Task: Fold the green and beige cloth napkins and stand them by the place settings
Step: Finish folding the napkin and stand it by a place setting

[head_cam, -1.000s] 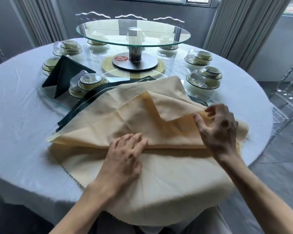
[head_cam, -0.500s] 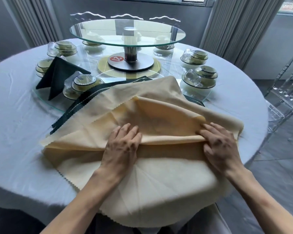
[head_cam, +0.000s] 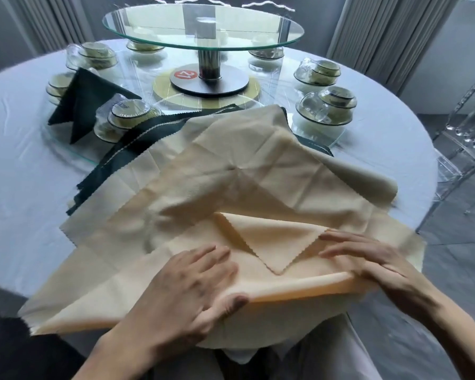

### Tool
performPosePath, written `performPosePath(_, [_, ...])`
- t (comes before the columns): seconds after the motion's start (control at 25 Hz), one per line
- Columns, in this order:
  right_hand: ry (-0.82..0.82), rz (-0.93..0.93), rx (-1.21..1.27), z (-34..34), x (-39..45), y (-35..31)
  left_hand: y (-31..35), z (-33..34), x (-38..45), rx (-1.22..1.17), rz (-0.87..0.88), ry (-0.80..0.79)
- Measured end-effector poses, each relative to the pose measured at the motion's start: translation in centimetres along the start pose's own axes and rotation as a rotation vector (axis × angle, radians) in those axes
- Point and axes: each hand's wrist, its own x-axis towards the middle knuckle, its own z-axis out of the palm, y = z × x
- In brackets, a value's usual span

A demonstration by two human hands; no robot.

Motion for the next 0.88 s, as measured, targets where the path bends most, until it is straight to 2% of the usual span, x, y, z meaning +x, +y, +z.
performPosePath(0.08, [-0.066, -0.024, 0.004, 0.5, 1.3, 0.0, -0.3, 0.9, -0.1, 0.083, -0.024, -0.032])
performPosePath(0.16, [-0.050, -0.062, -0.080, 1.5, 3.1, -0.2, -0.7, 1.6, -0.2, 0.140, -0.061, -0.080])
performPosePath(0.32, [0.266, -0.080, -0.151, 2.4, 7.4, -1.0, -1.5, 2.0, 0.1, 0.185, -0.099, -0.122])
performPosePath(0.4, [0.344, -0.044, -0.118, 2.4, 9.1, -1.3, -1.5, 2.0, 0.3, 0.192, -0.119, -0.128])
performPosePath(0.6, [0.313, -0.008, -0.095, 2.6, 11.0, -2.0, -1.5, 1.8, 0.7, 0.168, -0.152, -0.141])
performPosePath(0.76, [0.304, -0.066, -0.079, 1.8, 11.6, -3.5, -2.0, 1.7, 1.2, 0.074, -0.195, -0.108])
performPosePath(0.88, [0.339, -0.088, -0.122, 1.4, 13.5, -5.0, -0.9, 0.2, 1.5, 0.124, -0.159, -0.079])
